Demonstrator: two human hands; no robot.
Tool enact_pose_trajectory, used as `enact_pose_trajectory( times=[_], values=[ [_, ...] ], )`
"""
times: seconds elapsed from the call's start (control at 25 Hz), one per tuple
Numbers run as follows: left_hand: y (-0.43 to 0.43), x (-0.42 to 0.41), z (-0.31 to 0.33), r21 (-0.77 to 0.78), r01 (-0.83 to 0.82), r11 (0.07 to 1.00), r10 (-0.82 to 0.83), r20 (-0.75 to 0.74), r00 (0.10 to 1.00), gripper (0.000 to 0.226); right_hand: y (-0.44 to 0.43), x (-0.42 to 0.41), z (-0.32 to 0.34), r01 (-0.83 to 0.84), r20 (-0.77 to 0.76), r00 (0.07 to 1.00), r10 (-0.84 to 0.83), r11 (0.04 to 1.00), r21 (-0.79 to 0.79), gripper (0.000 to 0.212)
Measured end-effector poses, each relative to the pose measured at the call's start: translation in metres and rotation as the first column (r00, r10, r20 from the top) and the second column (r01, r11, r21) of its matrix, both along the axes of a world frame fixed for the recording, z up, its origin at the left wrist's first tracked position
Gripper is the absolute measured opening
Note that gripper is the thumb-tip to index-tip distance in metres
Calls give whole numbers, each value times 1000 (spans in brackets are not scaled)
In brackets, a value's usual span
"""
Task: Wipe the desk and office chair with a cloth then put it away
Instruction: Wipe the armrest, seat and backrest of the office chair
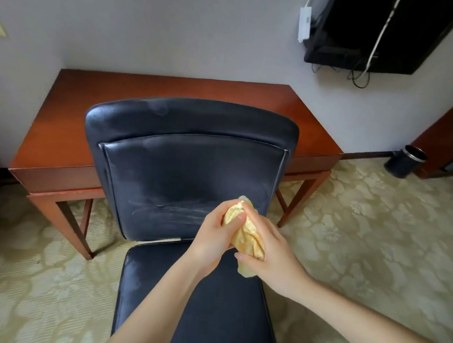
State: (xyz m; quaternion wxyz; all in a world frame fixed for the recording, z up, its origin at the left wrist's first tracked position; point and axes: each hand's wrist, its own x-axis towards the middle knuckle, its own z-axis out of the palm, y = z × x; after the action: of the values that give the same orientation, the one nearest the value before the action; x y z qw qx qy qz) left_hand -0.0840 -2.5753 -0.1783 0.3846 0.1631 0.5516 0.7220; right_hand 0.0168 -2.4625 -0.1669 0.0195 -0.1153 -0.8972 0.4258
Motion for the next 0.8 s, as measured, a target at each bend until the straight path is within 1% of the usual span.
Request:
enact_pose_trajectory(
  times=[0.08,0.16,0.24,0.28,0.36,0.4,0.48,0.52,0.56,0.6,0.64,0.68,0.72,0.76,0.8],
  values=[
    [13,-3,-10,-32,-111,993,109,-61,992,22,26,-16,-6,-113,30,993,112,992,50,84],
    [34,-2,-19,-82,-249,965,237,-133,962,23,59,-32,-11,-234,72,971,228,968,86,79],
    [60,6,-27,-138,-386,912,360,-182,915,23,95,-45,-16,-345,104,936,336,934,93,74],
    [74,13,-33,-164,-455,875,425,-189,885,23,113,-50,-19,-419,134,905,404,901,112,73],
    [102,27,-42,-220,-578,786,548,-187,815,20,151,-59,-23,-585,188,811,554,776,235,68],
    [114,34,-46,-259,-616,744,587,-187,788,20,169,-65,-23,-645,194,761,619,694,318,66],
    [134,48,-56,-344,-659,669,646,-170,744,26,201,-81,-18,-688,192,675,713,513,513,66],
    [143,55,-61,-385,-676,628,671,-171,722,30,214,-93,-16,-660,160,652,741,451,600,68],
    [149,59,-65,-418,-682,600,677,-188,712,34,225,-108,-12,-591,83,655,751,441,675,70],
    [153,61,-69,-439,-683,583,672,-212,710,39,233,-125,-7,-491,-24,662,749,458,741,71],
    [158,63,-74,-450,-694,562,674,-237,699,46,239,-142,-5,-373,-121,652,748,456,808,71],
    [161,62,-79,-454,-701,549,670,-263,695,54,244,-156,-6,-244,-184,648,740,429,870,72],
    [164,58,-82,-458,-705,542,657,-292,695,61,247,-167,-9,-131,-224,646,729,395,909,72],
    [167,53,-86,-464,-708,533,646,-317,694,67,248,-176,-18,-59,-252,639,727,373,926,70],
    [170,48,-90,-468,-710,526,636,-337,694,72,247,-181,-31,-20,-278,622,732,370,929,66]
  ],
)
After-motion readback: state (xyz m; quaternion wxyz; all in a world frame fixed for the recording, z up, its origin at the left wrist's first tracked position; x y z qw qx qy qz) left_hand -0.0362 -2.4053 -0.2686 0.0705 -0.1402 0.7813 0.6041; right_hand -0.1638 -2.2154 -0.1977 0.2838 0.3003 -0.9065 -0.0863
